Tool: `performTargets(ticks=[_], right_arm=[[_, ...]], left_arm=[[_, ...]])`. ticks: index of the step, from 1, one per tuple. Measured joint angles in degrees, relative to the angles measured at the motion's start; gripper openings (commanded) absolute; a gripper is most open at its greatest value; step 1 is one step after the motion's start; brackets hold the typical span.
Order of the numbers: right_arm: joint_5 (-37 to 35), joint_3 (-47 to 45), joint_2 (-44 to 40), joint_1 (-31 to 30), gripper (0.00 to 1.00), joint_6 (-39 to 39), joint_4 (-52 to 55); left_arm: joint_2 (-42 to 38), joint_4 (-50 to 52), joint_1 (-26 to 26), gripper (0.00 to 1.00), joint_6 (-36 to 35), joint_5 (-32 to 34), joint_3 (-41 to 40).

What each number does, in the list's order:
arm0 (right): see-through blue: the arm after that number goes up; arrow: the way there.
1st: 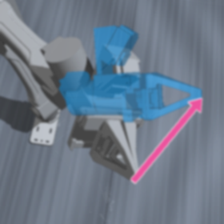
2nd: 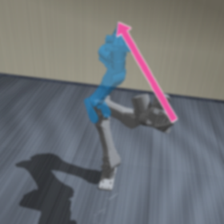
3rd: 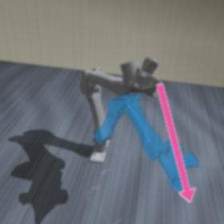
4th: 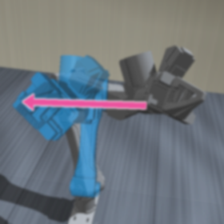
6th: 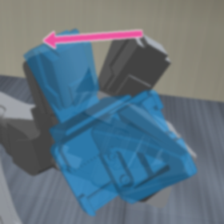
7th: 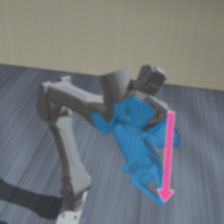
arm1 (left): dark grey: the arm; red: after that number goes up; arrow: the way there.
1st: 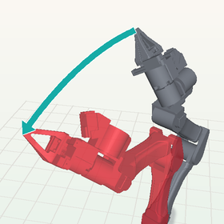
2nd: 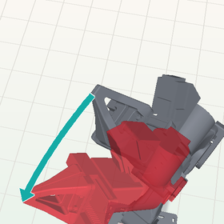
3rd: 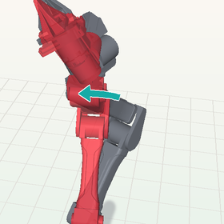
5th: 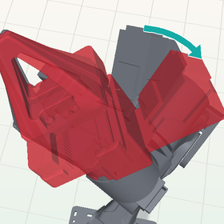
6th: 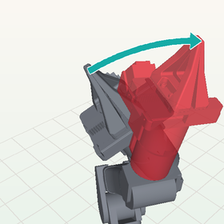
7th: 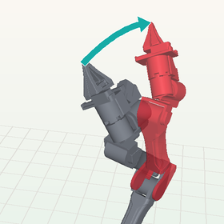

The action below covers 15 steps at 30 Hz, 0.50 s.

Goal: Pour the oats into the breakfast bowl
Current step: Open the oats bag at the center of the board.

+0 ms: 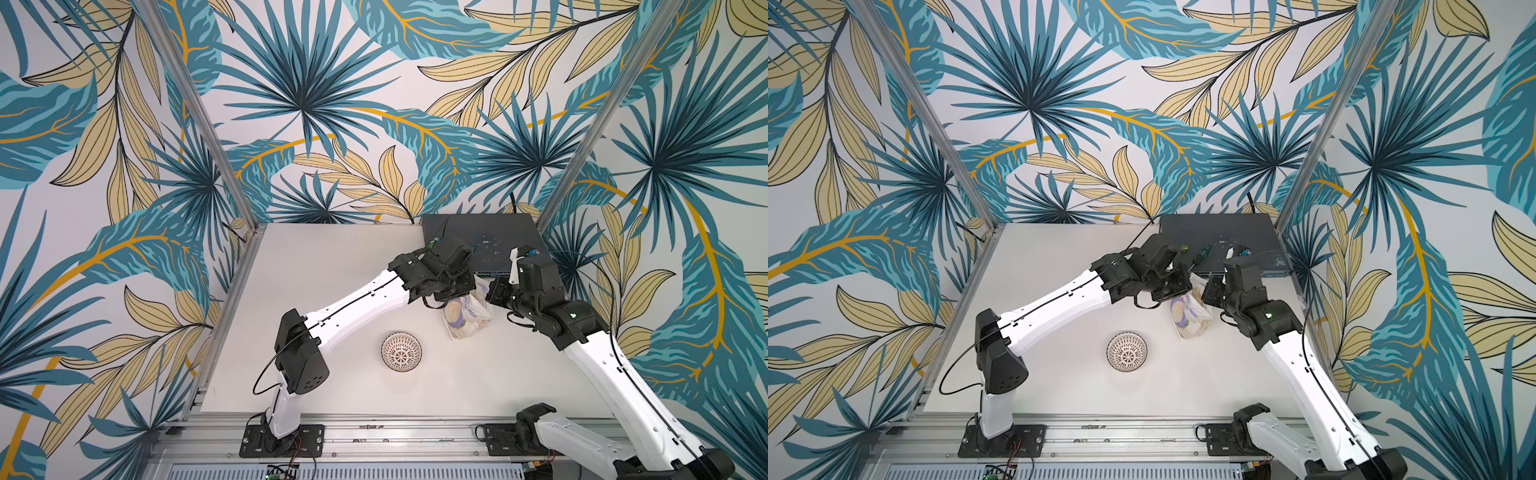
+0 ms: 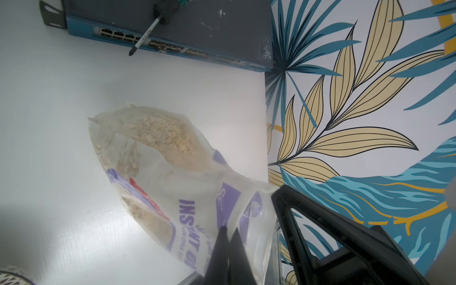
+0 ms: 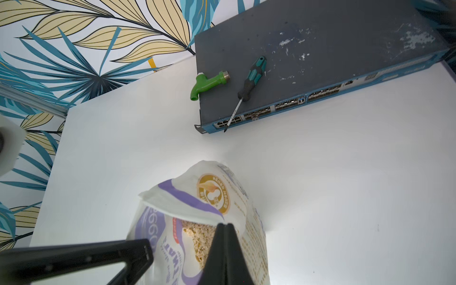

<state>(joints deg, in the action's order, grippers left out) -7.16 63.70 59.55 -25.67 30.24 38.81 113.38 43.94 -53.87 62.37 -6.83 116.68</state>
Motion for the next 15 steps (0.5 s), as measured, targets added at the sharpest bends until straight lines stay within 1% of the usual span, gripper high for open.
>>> performTargets(ticks=[3, 7, 11, 14, 15], right_arm=[[0.7, 0.5, 1.1, 0.2, 0.00, -1.3, -0.4], [3.6, -0.7, 1.9, 0.4, 0.00, -1.6, -0.5], [7.5, -3.0, 1.9, 0.9, 0.14, -1.6, -1.4], [10.2, -3.9, 1.7, 1.0, 0.31, -1.5, -3.2], [10.9, -4.0, 1.6, 1.1, 0.33, -1.7, -3.7]], left_arm=[[1.5, 1.3, 0.8, 0.00, -0.3, -0.3, 2.0], [3.7, 2.4, 1.6, 0.00, -0.6, -1.2, 2.6], [5.9, 2.6, 2.4, 0.00, -0.6, -4.2, 2.6], [7.3, 1.4, 2.9, 0.00, -0.4, -6.1, 2.7], [7.3, 1.0, 3.0, 0.00, -0.4, -6.6, 2.7]])
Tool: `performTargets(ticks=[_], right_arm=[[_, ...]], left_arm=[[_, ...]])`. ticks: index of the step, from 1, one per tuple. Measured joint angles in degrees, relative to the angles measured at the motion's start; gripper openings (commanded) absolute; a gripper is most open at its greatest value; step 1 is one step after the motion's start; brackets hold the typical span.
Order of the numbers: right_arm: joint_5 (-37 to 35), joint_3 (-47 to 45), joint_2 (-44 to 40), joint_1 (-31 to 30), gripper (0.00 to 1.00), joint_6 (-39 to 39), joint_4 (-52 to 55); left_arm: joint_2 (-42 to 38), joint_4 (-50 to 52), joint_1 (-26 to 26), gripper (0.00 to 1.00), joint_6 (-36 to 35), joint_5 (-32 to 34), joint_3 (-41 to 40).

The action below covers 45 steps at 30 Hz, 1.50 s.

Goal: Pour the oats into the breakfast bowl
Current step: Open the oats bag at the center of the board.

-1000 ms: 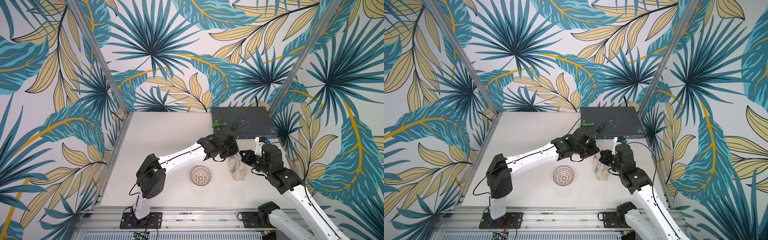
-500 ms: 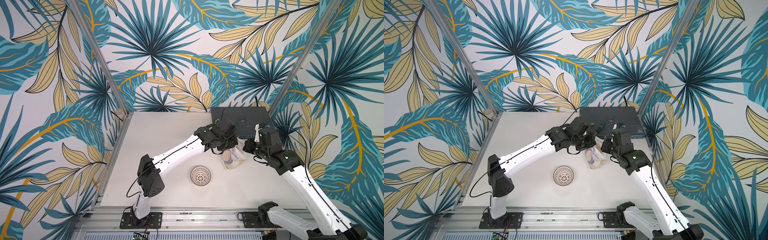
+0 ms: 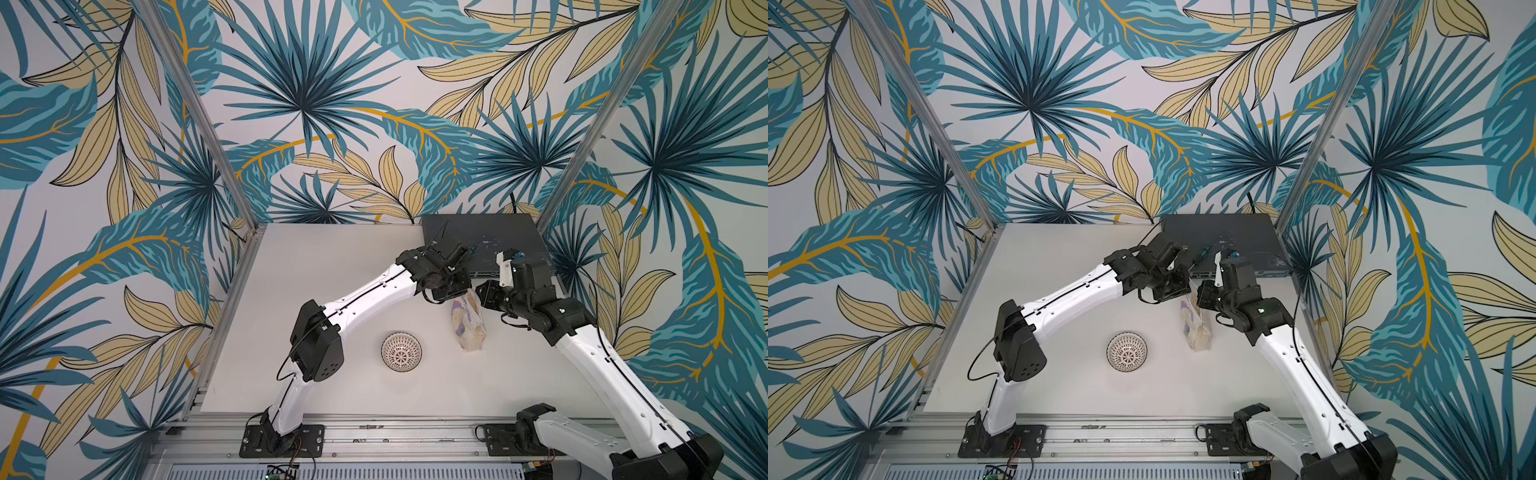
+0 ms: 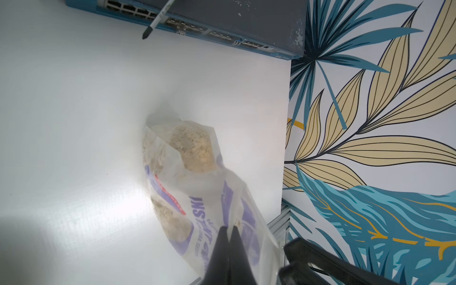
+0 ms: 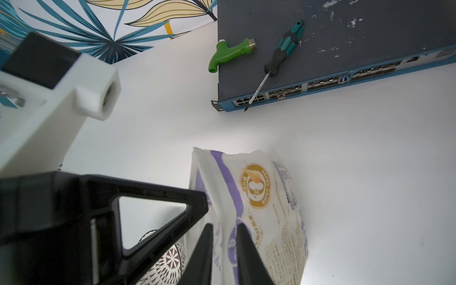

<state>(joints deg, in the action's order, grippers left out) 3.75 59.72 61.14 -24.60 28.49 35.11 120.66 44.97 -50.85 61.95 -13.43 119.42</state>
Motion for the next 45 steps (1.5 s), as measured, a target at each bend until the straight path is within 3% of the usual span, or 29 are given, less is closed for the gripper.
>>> performTargets(ticks=[4, 16, 20, 27, 36, 45], right_arm=[[1.9, -0.3, -1.0, 0.0, 0.40, -0.6, -1.1], [1.3, -2.9, -2.0, 0.1, 0.40, -3.4, 1.2], [0.7, -3.6, -1.9, 0.1, 0.32, -4.3, 2.6], [-1.3, -2.2, -1.2, 0.1, 0.00, -6.6, 5.1], [-9.2, 8.3, 3.5, 0.1, 0.00, -10.0, 11.3], [-13.6, 9.7, 6.5, -0.2, 0.00, -11.9, 8.7]], left_arm=[[0.0, -0.1, 0.1, 0.00, 0.1, -0.9, 0.2], [0.0, -0.2, 0.2, 0.00, 0.5, -1.4, 0.2], [0.0, -0.2, 0.2, 0.00, 0.6, -1.5, 0.2], [0.0, -0.1, 0.2, 0.00, 0.6, -1.9, 0.5], [-0.7, 2.3, 0.7, 0.00, -0.7, -2.0, 4.6], [-1.6, 4.9, 2.5, 0.00, -2.4, -3.7, 4.6]])
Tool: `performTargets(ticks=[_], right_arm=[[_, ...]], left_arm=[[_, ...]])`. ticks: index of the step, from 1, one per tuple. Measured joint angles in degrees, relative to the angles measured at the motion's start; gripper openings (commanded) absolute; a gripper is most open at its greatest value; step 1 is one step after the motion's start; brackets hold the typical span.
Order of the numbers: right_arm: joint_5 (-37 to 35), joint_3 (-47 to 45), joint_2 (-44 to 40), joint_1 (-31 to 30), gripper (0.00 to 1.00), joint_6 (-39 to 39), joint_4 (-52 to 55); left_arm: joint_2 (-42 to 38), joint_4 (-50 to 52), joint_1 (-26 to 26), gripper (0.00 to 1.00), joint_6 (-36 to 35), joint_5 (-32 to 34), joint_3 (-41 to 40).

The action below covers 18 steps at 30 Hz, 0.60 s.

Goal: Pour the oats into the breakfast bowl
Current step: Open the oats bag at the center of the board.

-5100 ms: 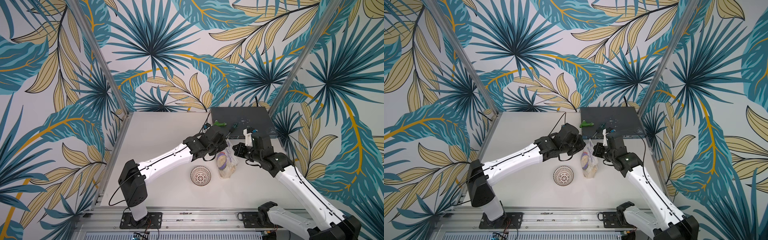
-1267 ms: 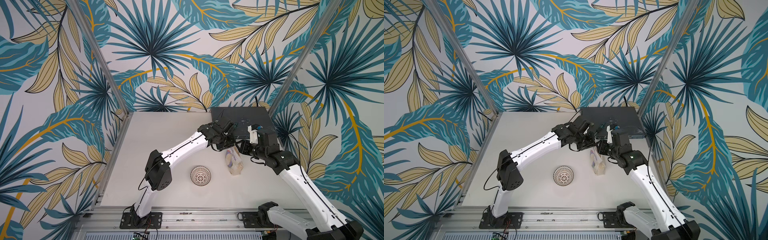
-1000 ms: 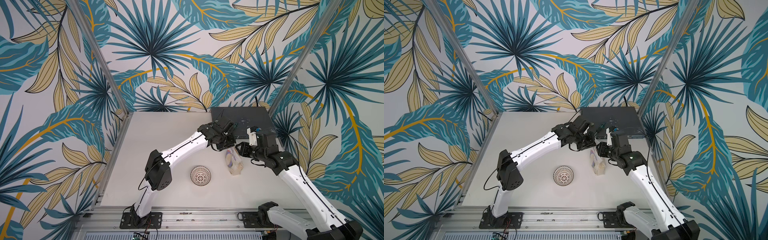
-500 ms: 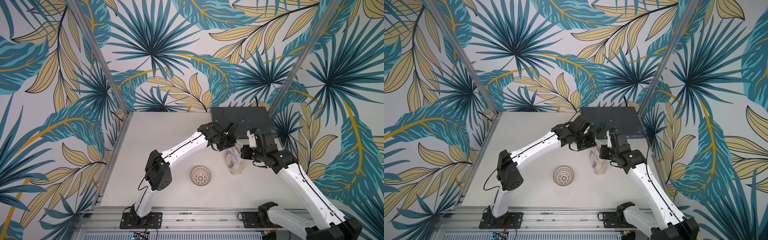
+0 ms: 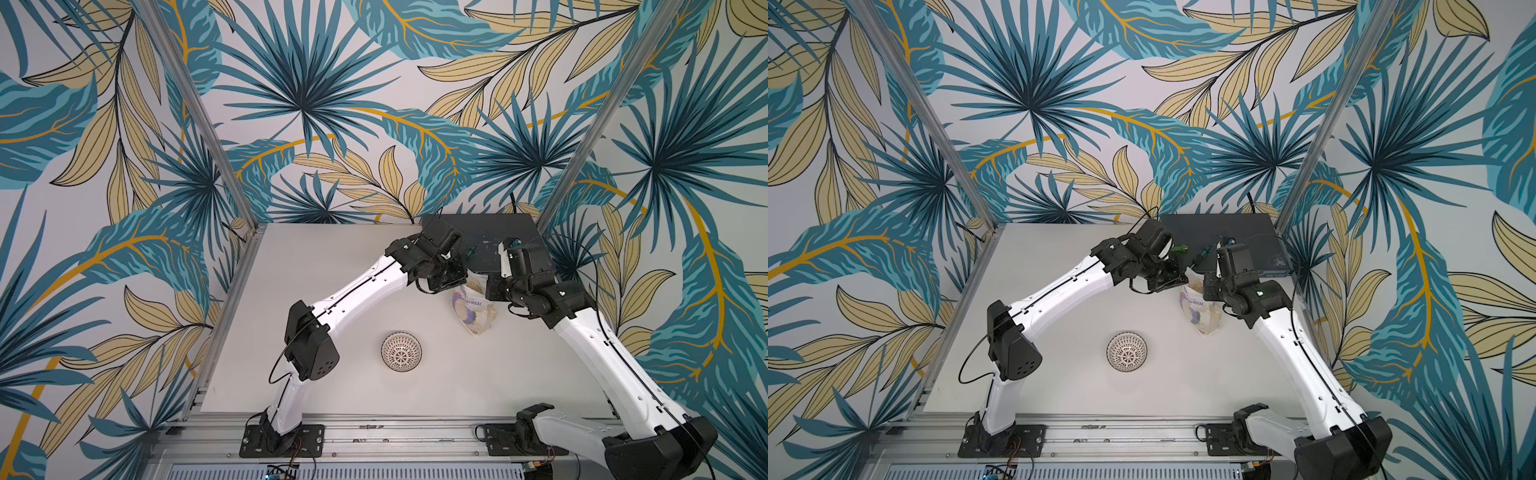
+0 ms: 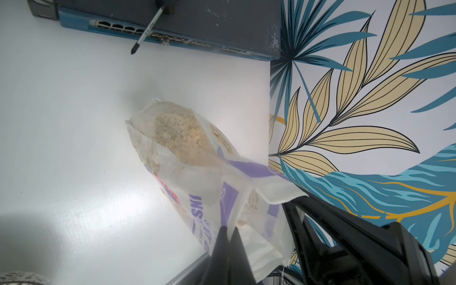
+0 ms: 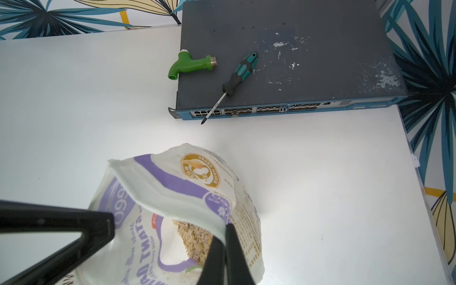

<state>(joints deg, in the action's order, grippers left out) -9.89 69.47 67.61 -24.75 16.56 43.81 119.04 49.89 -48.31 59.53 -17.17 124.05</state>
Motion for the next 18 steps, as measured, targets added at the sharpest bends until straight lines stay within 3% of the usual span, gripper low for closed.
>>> performTargets(ticks=[5, 13, 14, 18], right_arm=[[2.1, -1.9, 0.3, 0.0, 0.00, -0.1, -4.7], [7.7, -15.9, -7.6, 0.0, 0.13, 2.2, -21.7], [8.0, -17.6, -8.5, 0.0, 0.17, 2.6, -24.0], [8.3, -23.9, -11.6, 0.2, 0.56, 3.9, -31.8]], left_arm=[[0.2, 2.4, 1.1, 0.00, -0.2, -0.7, 1.7], [2.4, 4.6, 2.4, 0.00, -0.1, -0.1, 5.8], [2.8, 5.2, 2.5, 0.00, -0.1, 0.3, 5.8], [5.0, 6.6, 3.1, 0.00, 0.0, 2.0, 5.8]])
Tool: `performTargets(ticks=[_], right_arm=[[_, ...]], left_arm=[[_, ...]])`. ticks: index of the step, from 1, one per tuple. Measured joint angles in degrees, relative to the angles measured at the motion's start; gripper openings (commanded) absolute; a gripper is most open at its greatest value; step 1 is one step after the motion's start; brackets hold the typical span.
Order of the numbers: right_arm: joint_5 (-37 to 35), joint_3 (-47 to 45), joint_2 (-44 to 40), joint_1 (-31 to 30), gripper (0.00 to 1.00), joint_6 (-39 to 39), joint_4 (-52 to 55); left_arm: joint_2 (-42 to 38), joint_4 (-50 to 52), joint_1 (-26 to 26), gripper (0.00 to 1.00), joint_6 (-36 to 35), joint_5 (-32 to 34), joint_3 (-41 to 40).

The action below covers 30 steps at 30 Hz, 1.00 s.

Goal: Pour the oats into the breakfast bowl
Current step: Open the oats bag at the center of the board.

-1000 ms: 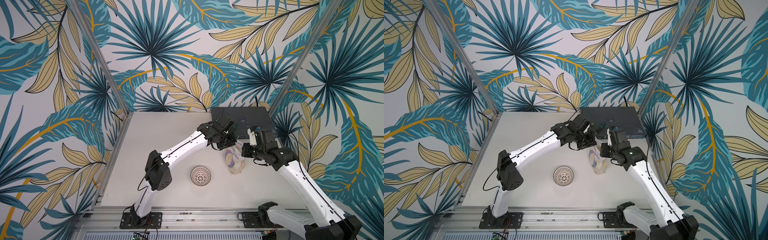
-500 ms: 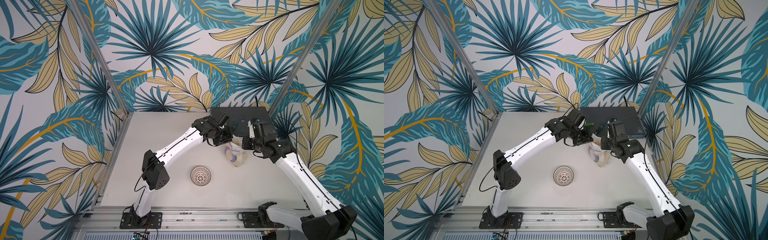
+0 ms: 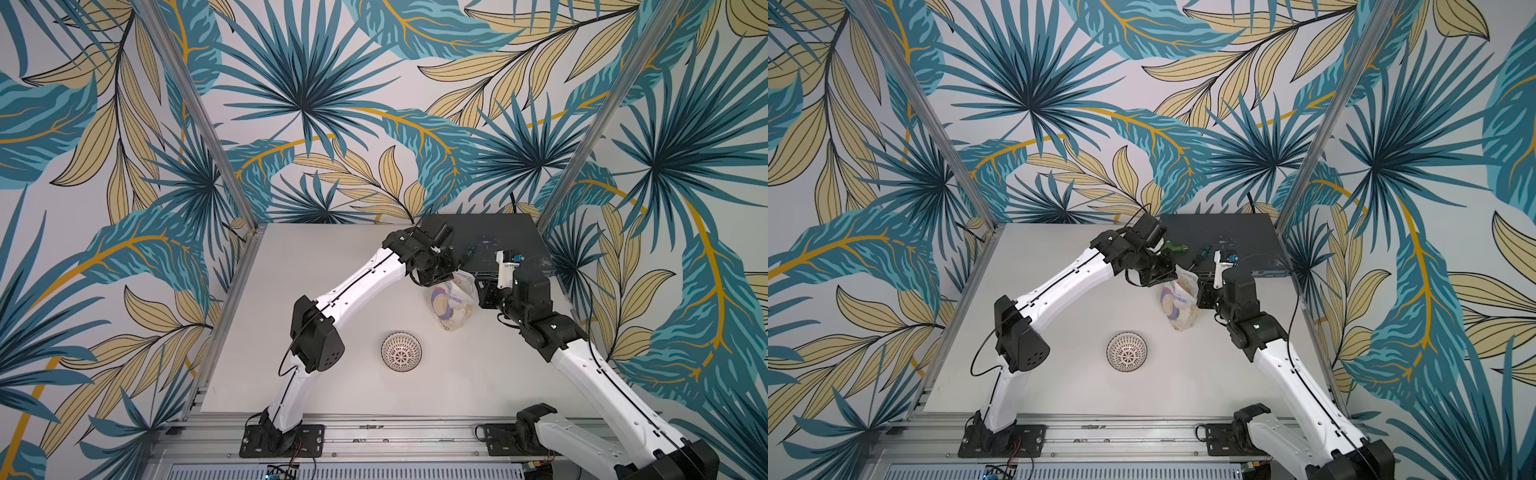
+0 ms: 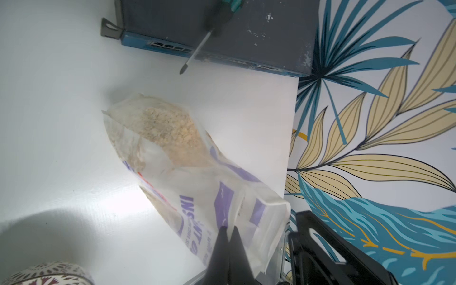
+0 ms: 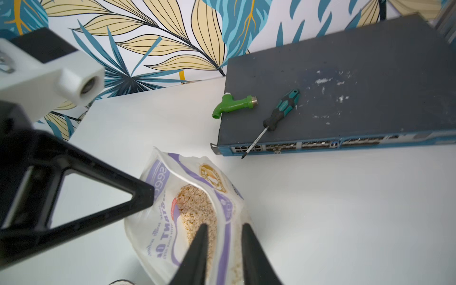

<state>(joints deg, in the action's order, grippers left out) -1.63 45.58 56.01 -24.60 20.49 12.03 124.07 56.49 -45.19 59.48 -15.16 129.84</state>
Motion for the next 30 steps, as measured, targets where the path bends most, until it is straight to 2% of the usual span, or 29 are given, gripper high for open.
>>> performTargets(ticks=[2, 7, 12, 18, 24, 30], right_arm=[[0.0, -3.8, -2.3, 0.1, 0.76, 0.8, -3.4], [0.9, -13.7, -9.3, 0.2, 0.98, 3.5, -9.3], [1.3, -20.7, -13.8, -0.3, 1.00, 6.0, -15.7], [1.6, -26.1, -15.5, -2.4, 1.00, 5.8, -19.7], [1.5, -26.6, -17.9, -3.7, 1.00, 5.1, -20.0], [0.4, -28.5, -15.5, -7.3, 1.00, 3.5, -21.8]], left_arm=[[0.5, 0.0, 0.6, 0.00, 0.1, 0.4, 0.2], [0.5, 0.7, 1.1, 0.00, 0.1, 1.2, 0.5], [0.5, 1.9, 1.4, 0.00, -0.5, 1.9, 0.7], [0.5, 2.7, 1.9, 0.00, -1.4, 2.5, 0.8], [0.5, 3.5, 2.4, 0.00, -2.3, 2.7, 0.8], [0.5, 4.2, 3.5, 0.00, -2.5, 2.7, 0.8]])
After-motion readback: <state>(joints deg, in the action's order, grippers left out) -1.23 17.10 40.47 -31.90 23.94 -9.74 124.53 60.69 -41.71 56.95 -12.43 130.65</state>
